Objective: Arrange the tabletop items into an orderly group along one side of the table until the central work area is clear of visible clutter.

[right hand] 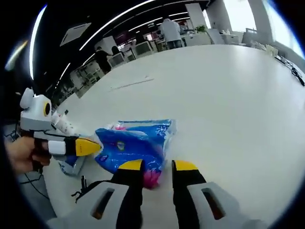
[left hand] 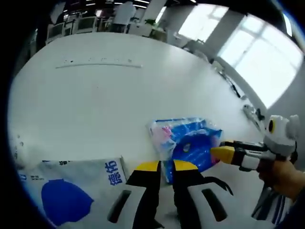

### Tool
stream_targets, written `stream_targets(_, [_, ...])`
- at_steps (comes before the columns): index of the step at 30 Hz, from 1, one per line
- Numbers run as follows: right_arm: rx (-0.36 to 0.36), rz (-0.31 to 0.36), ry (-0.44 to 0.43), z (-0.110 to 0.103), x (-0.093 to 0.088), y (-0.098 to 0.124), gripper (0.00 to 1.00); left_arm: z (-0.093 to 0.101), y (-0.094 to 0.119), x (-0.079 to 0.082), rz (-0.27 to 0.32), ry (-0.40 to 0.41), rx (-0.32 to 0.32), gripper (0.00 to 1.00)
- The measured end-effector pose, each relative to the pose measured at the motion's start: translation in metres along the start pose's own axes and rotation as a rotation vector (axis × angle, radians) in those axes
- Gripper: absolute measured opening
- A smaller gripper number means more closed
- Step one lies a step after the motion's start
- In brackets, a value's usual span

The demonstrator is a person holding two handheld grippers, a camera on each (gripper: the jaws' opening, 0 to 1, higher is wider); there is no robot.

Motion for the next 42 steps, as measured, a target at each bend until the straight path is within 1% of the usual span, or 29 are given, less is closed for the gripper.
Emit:
stream_targets(1, [0.000,0.000,0.001,0.000,0.000,0.000,0.27,0.001,0.002,0.002,0.016,-0.016,0.008,0.19])
stream_targets(3, [-0.001,0.003,-0.001,-0.002,0.002,0.006,0.29,0.000,0.003,0.005,0.033,-0.019,0.007,0.25])
stream_targets(4, [-0.008,0.012,0.002,-0.001,0.003,0.007,0.31,-0.001,0.004,0.007,0.041,-0.023,0.006,0.31])
stream_targets(5, [-0.014,0.017,0.006,-0.001,0.004,0.008,0.33,0.000,0.005,0.009,0.053,-0.028,0.007,0.35])
stream_targets(6, [-0.026,0.036,0.014,0.000,0.007,0.011,0.39,0.001,0.007,0.010,0.062,-0.033,0.007,0.39])
stream_targets(7, [-0.028,0.066,0.025,0.000,0.011,0.012,0.43,0.001,0.009,0.011,0.065,-0.033,0.006,0.45])
stream_targets(8, [-0.028,0.079,0.030,-0.001,0.012,0.014,0.48,0.001,0.011,0.011,0.063,-0.032,0.004,0.50])
stream_targets(9, [-0.027,0.076,0.031,-0.003,0.014,0.016,0.52,0.002,0.011,0.010,0.052,-0.029,-0.002,0.55])
stream_targets(10, [-0.027,0.074,0.032,-0.004,0.014,0.017,0.56,0.002,0.012,0.008,0.026,-0.015,-0.009,0.64])
stream_targets(11, [-0.029,0.077,0.036,-0.006,0.015,0.018,0.59,0.002,0.014,0.008,0.034,-0.019,-0.006,0.70])
stream_targets(12, [-0.031,0.082,0.041,-0.007,0.015,0.019,0.61,0.002,0.017,0.008,0.034,-0.022,-0.004,0.74])
stream_targets(15, [-0.034,0.096,0.051,-0.013,0.017,0.024,0.68,0.007,0.029,0.012,0.072,-0.054,-0.024,0.80])
stream_targets(17, [-0.037,0.114,0.072,-0.018,0.019,0.028,0.72,0.010,0.034,0.014,0.080,-0.061,-0.029,0.86])
stream_targets(18, [-0.032,0.116,0.069,-0.020,0.021,0.029,0.72,0.011,0.036,0.015,0.086,-0.066,-0.031,0.87])
stream_targets(21, [-0.027,0.128,0.075,-0.024,0.027,0.031,0.72,0.013,0.046,0.016,0.088,-0.089,-0.040,0.85])
stream_targets(23, [-0.026,0.130,0.080,-0.028,0.032,0.035,0.72,0.012,0.050,0.017,0.091,-0.086,-0.042,0.85])
stream_targets(29, [-0.017,0.137,0.087,-0.032,0.039,0.040,0.71,0.004,0.068,0.015,0.111,-0.070,-0.044,0.84])
stream_targets(32, [-0.015,0.145,0.092,-0.035,0.041,0.044,0.71,-0.003,0.079,0.011,0.110,-0.095,-0.041,0.82])
stream_targets(36, [-0.022,0.149,0.075,-0.042,0.039,0.051,0.70,-0.014,0.096,0.004,0.096,-0.116,-0.043,0.81])
stream_targets(42, [-0.019,0.142,0.069,-0.053,0.033,0.057,0.70,-0.031,0.121,0.002,0.109,-0.112,-0.042,0.79])
Point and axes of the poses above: the point that each gripper's makers call its tool centre point, and the gripper's own axes: y roughly backward along the fingers, z roughly to its right, x roughly out of its top, the point moved 7 cm from there along y, roughly backward along the fingers, and after that the axes turned 1 degree about -x, right-handed, at the moved point
